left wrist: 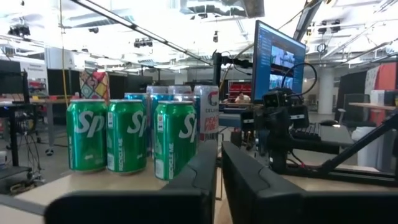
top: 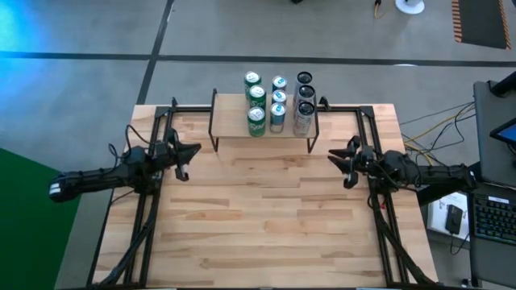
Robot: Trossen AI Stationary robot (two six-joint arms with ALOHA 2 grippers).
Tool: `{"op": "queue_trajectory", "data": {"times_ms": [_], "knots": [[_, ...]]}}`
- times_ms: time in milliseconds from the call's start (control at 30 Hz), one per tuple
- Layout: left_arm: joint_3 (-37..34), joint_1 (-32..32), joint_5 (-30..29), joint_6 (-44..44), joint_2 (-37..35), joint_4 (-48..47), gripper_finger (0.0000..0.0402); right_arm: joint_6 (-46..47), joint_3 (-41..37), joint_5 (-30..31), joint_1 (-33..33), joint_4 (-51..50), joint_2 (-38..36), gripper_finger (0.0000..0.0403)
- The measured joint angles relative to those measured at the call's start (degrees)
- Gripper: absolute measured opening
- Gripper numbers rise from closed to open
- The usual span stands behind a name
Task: Place canned beverage on shelf
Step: Return to Home Position
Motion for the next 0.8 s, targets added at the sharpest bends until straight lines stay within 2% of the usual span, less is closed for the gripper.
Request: {"op": "queue_trajectory", "data": {"times_ms": [133, 167, 500, 667, 800], "knots": [[0.00, 0.00, 0.00, -0.57, -1.77, -3.00, 0.0007, 0.69, -0.02, 0.20, 0.00, -1.45, 0.00, 0.0034], [0.00, 0.00, 0.01, -0.82, -2.25, -3.88, 0.0005, 0.89, -0.02, 0.09, 0.00, -1.86, 0.00, 0.0022], [-0.02, 0.00, -1.80, -1.77, -6.51, -9.48, 0.0000, 2.06, -0.06, 0.28, 0.00, -2.48, 0.00, 0.0009], [-0.04, 0.00, -7.46, -3.91, -9.38, -14.26, 0.0000, 6.68, -0.02, 0.27, 0.00, -2.58, 0.00, 0.0009], [-0.04, 0.07, -11.76, -7.20, -10.14, -18.31, 0.0000, 6.46, 0.00, 0.26, 0.00, -3.43, 0.02, 0.0009]]}}
